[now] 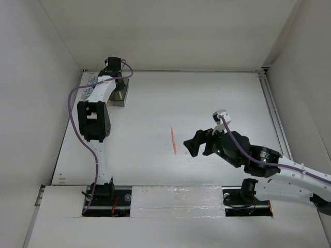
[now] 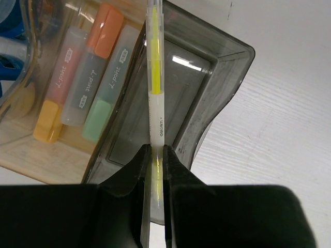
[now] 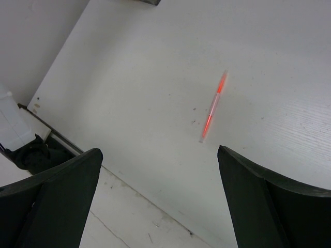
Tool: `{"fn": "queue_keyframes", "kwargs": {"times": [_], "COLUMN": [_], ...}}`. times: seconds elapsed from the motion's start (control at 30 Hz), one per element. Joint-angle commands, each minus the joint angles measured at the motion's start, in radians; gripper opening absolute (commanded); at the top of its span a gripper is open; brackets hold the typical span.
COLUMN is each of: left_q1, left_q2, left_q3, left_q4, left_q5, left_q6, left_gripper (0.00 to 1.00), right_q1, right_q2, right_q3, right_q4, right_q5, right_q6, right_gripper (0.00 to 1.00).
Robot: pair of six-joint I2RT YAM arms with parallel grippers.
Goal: Sort the stationery into containers
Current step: Place the pen in the storage box, then pick up the pen from the center of the board.
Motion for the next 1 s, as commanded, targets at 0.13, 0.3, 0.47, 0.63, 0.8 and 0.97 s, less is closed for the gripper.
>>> {"fn": "queue_keyframes", "kwargs": {"times": [0.13, 0.3, 0.47, 0.63, 0.8, 0.97], "left_q1": [0.005, 0.005, 0.005, -0.067, -0.264, -0.521], "left_q2": [0.013, -0.026, -0.110, -0.257, -0.452, -0.540], "left_q3": [0.066, 0.077, 0.097, 0.059, -0.156, -0.469], "left_q4": [-0.004, -0.004, -0.015, -0.037, -0.026, 0.092], "left_q5": [0.021, 0.049, 0.089, 0.074, -0.055, -0.161], "left_q6": [-0.012, -0.012, -0.037, -0.101, -0.226, -0.384], "left_gripper": [0.19, 0.59, 0.59, 0.65, 0.84, 0.91], "right_q1": [-0.006, -0.006, -0.006, -0.006, -0.006, -0.006], "right_q2": [-0.003, -0.003, 0.006, -0.020, -0.115, -0.147], "right_q3": [0.012, 0.012, 0.012, 0.041, 0.089, 0.187], "right_q4": [0.044, 0.044, 0.044, 0.004, -0.112, -0.285], "right_q5": [0.000, 0.000, 0.000, 0.023, 0.109, 0.202], "right_q6": [-0.011, -0.011, -0.011, -0.002, 0.043, 0.081], "right_gripper": [0.99, 0.99, 0.99, 0.99, 0.99, 0.99]}}
